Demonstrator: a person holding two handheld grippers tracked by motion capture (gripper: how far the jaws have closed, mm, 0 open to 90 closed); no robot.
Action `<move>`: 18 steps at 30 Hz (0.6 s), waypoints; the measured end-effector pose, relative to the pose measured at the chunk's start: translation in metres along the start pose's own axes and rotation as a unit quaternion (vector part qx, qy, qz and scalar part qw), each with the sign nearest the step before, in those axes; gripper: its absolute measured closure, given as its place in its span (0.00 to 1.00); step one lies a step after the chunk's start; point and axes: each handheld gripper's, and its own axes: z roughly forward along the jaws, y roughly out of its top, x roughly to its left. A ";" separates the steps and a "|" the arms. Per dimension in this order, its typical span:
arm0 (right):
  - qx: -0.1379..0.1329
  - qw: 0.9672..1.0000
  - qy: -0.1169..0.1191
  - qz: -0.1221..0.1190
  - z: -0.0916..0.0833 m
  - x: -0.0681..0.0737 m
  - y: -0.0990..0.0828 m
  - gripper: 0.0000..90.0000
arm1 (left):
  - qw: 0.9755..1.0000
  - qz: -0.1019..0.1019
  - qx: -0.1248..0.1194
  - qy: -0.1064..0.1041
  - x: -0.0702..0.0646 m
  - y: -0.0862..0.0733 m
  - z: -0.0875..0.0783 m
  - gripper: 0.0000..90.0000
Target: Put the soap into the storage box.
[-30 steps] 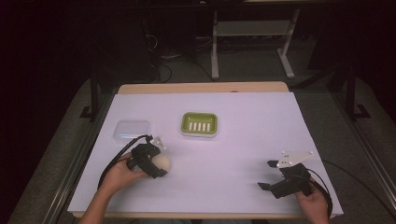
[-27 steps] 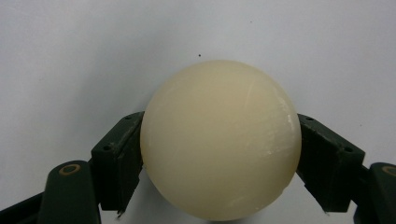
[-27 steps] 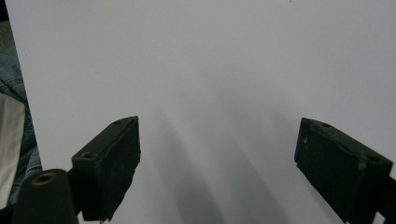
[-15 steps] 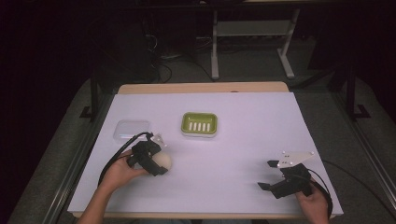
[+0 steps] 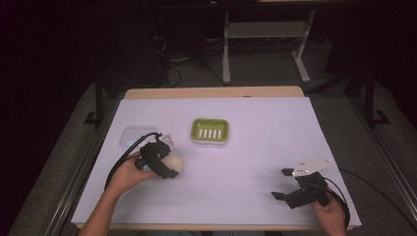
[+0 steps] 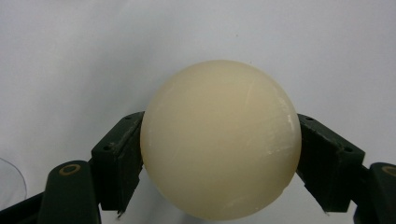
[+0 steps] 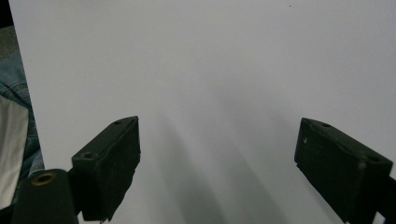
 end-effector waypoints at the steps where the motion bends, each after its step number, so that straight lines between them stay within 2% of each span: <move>1: 0.000 1.000 0.000 0.000 0.000 0.000 0.000 0.15 | 1.000 0.003 -0.001 0.000 0.000 0.002 -0.001 0.26; 13: -0.003 1.000 0.002 0.003 0.000 -0.001 0.000 0.15 | 1.000 0.016 0.005 -0.006 0.004 0.023 -0.004 0.26; 15: -0.003 1.000 0.001 0.004 0.000 -0.002 -0.001 0.15 | 1.000 0.012 -0.004 -0.009 0.005 0.030 -0.004 0.26; 18: -0.006 1.000 0.000 0.006 -0.001 -0.003 -0.001 0.15 | 1.000 0.021 0.001 -0.007 0.006 0.037 -0.005 0.26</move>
